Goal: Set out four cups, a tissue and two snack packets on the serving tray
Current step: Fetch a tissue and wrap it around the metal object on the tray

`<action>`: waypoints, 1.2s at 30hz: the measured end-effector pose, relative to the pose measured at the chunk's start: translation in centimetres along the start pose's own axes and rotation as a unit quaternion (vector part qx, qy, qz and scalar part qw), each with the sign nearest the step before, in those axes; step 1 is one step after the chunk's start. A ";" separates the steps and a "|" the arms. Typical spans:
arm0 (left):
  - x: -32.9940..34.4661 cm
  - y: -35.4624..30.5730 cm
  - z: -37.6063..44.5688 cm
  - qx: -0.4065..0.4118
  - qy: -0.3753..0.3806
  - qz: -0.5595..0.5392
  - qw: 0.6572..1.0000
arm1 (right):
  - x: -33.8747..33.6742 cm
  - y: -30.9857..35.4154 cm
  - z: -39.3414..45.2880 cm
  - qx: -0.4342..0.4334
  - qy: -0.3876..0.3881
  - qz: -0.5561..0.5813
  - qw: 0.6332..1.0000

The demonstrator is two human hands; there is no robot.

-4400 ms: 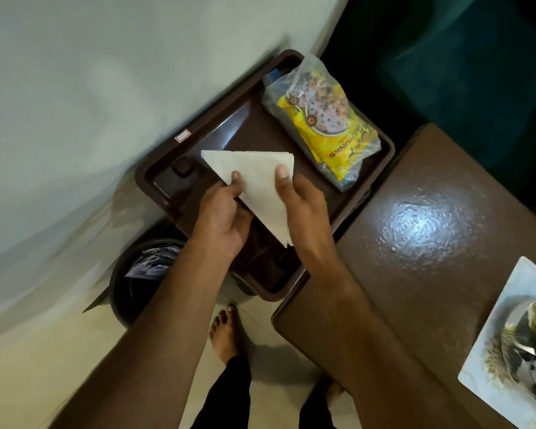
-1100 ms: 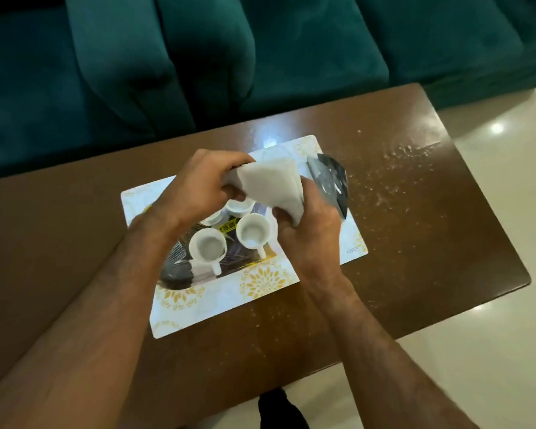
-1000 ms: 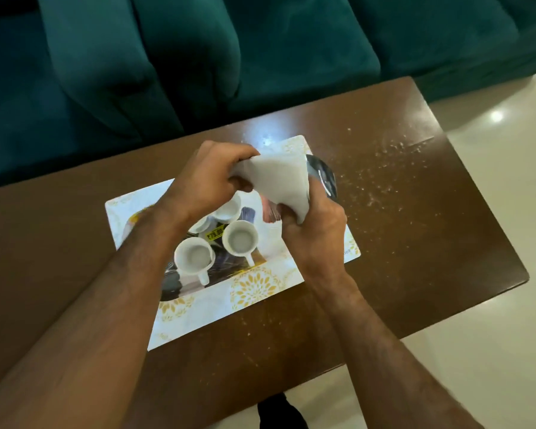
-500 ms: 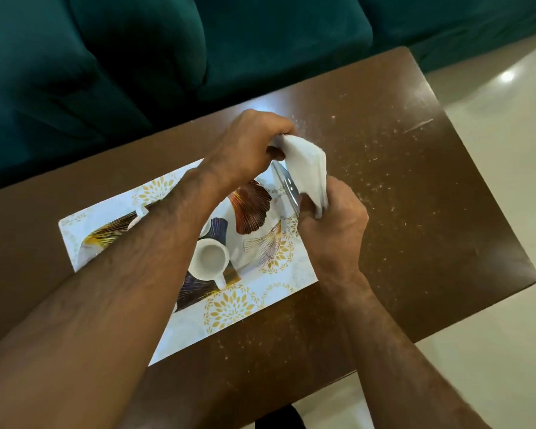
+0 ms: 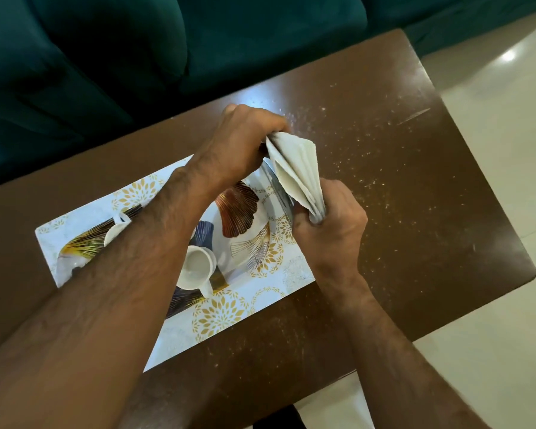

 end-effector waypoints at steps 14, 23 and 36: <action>1.0 1.4 0.2 -0.012 0.048 -0.032 0.998 | 1.1 -1.2 -1.3 0.005 0.001 0.006 1.000; 1.3 1.9 -0.6 0.009 0.036 -0.050 0.998 | 1.6 -1.3 -1.6 0.012 0.002 0.007 1.000; 1.8 2.1 -0.9 0.008 0.012 -0.071 0.997 | 1.6 -1.5 -2.0 -0.002 -0.031 0.009 0.999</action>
Point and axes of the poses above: each hand's wrist, its own z-axis towards the middle knuckle, its own x-axis out of the palm, y = z × x, the point moved 5 cm from there along z, towards the middle knuckle, and after that the axes turned 12 degrees about y, right-handed, at the moved point
